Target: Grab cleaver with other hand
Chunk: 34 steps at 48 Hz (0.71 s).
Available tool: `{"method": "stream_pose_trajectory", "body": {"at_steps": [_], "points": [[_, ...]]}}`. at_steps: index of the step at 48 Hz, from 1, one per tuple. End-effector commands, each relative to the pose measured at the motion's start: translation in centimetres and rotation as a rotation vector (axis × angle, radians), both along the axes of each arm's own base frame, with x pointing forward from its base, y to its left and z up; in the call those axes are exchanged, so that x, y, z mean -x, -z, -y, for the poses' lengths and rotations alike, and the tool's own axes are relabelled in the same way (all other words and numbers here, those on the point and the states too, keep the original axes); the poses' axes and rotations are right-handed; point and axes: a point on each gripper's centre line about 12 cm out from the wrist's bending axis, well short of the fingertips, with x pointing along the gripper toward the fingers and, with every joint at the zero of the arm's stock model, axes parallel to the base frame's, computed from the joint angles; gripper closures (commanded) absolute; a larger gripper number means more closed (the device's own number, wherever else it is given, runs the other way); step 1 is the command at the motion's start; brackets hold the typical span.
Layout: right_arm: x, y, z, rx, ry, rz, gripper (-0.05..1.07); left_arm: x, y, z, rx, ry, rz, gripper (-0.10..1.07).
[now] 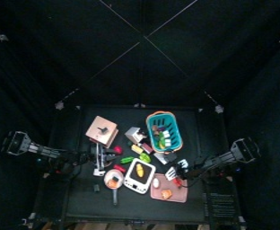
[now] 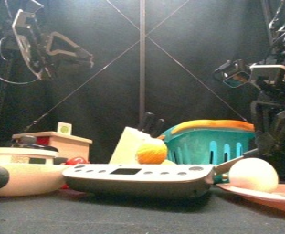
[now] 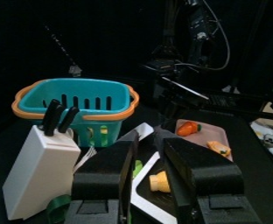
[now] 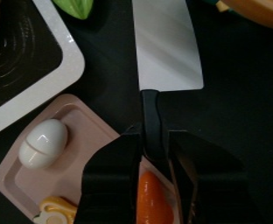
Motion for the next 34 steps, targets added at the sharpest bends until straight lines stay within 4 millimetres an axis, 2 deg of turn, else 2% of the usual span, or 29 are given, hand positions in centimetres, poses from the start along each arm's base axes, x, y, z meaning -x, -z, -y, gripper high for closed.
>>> {"method": "stream_pose_trajectory", "body": {"at_steps": [1,12,19,27,34], "points": [[-0.4,-2.0,-1.4,-0.044,-0.032,0.065,0.44,-0.2,-0.3,0.5,-0.037,0.037,0.000,0.31],[0.0,-5.1,-4.4,-0.114,-0.131,0.167,0.44,-0.6,0.1,3.2,-0.292,0.257,-0.045,0.31],[0.2,-6.5,-5.4,-0.161,-0.187,0.241,0.44,-1.2,0.2,4.9,-0.463,0.384,-0.033,0.30],[-0.5,-8.1,-6.4,-0.217,-0.313,0.391,0.44,-3.1,0.1,6.0,-0.600,0.454,-0.026,0.30],[-1.4,-9.5,-6.6,-0.227,-0.428,0.524,0.44,-5.1,-0.2,6.0,-0.697,0.443,-0.020,0.30]]}}
